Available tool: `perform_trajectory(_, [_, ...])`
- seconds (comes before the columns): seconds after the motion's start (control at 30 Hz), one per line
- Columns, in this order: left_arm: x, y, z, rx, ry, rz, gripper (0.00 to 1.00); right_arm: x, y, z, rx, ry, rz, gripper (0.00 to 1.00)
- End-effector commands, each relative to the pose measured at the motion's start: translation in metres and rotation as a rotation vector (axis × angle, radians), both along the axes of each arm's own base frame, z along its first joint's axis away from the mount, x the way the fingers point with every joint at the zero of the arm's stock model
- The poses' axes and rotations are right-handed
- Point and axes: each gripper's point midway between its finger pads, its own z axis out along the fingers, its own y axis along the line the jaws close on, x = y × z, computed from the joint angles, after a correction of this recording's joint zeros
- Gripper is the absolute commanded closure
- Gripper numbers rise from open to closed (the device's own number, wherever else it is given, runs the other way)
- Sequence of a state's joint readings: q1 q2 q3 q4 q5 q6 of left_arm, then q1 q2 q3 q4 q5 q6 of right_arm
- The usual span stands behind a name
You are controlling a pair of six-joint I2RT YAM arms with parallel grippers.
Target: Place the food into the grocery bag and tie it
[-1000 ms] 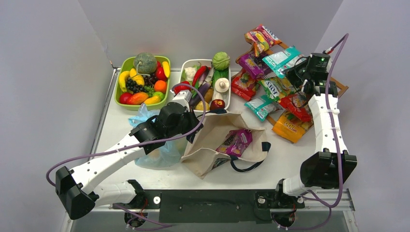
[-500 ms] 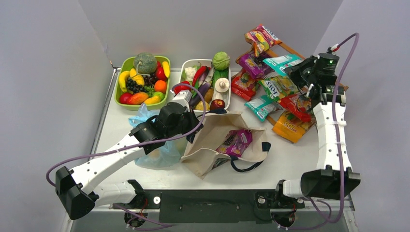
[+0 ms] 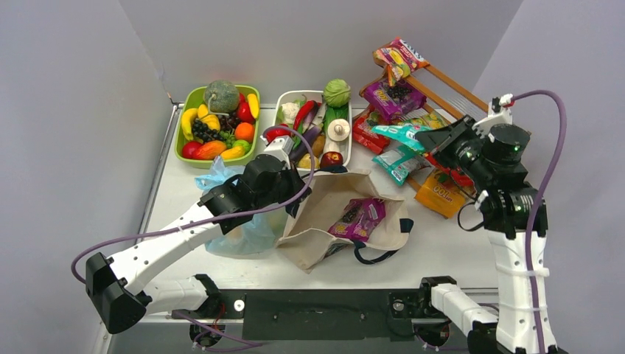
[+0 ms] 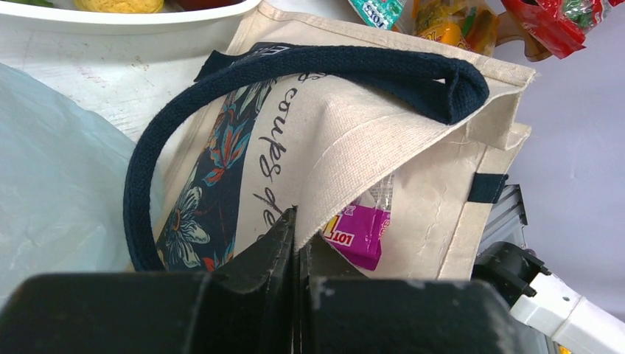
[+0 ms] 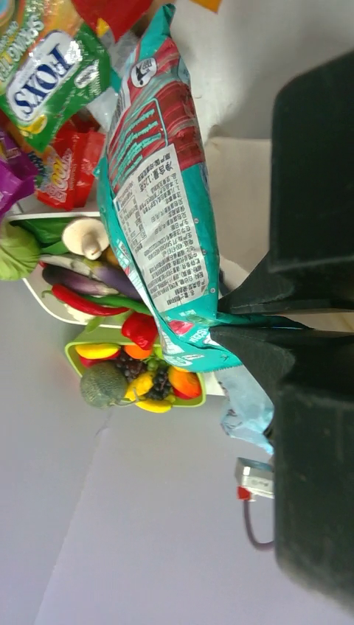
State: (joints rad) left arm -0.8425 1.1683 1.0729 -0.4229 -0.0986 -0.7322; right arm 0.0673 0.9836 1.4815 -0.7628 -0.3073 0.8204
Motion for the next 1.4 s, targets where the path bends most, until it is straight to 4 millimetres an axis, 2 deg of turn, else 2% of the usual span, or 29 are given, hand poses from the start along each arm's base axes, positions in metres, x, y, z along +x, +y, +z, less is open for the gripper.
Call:
perform_trajectory(0.0, [0.004, -0.013, 0.032, -0.082, -0.033, -0.006, 1.0, -0.032, 0.008, 0.012, 0.033, -0.062, 0.046, 1.0])
perform_trajectory(0.13, [0.005, -0.018, 0.034, -0.09, -0.032, -0.011, 1.0, -0.054, 0.018, 0.012, 0.079, -0.068, 0.108, 1.0])
perform_trajectory(0.33, [0.008, -0.023, 0.04, -0.102, -0.037, -0.011, 1.0, -0.082, 0.032, -0.002, 0.103, -0.021, 0.201, 1.0])
perform_trajectory(0.57, [0.011, -0.031, 0.043, -0.114, -0.034, -0.014, 1.0, -0.105, 0.048, -0.014, 0.126, 0.022, 0.316, 1.0])
perform_trajectory(0.73, [0.012, -0.037, 0.046, -0.123, -0.033, -0.02, 1.0, -0.11, 0.059, -0.023, 0.139, 0.05, 0.38, 1.0])
perform_trajectory(0.83, [0.012, -0.039, 0.047, -0.126, -0.033, -0.023, 1.0, -0.113, 0.073, -0.029, 0.139, 0.067, 0.432, 1.0])
perform_trajectory(0.87, [0.012, -0.04, 0.048, -0.128, -0.033, -0.024, 1.0, -0.109, 0.074, -0.034, 0.131, 0.076, 0.416, 1.0])
perform_trajectory(1.03, [0.012, -0.04, 0.047, -0.124, -0.032, -0.02, 1.0, -0.111, 0.105, -0.043, 0.113, 0.096, 0.476, 1.0])
perform_trajectory(1.07, [0.012, -0.04, 0.047, -0.124, -0.033, -0.02, 1.0, -0.108, 0.107, -0.043, 0.108, 0.093, 0.46, 1.0])
perform_trajectory(1.13, [0.011, -0.038, 0.047, -0.121, -0.033, -0.018, 1.0, -0.114, 0.126, -0.039, 0.113, 0.094, 0.509, 1.0])
perform_trajectory(1.2, [0.011, -0.037, 0.046, -0.115, -0.033, -0.017, 1.0, -0.117, 0.136, -0.033, 0.101, 0.085, 0.523, 1.0])
perform_trajectory(1.37, [0.01, -0.035, 0.044, -0.107, -0.036, -0.017, 1.0, -0.122, 0.154, -0.017, 0.082, 0.059, 0.54, 1.0])
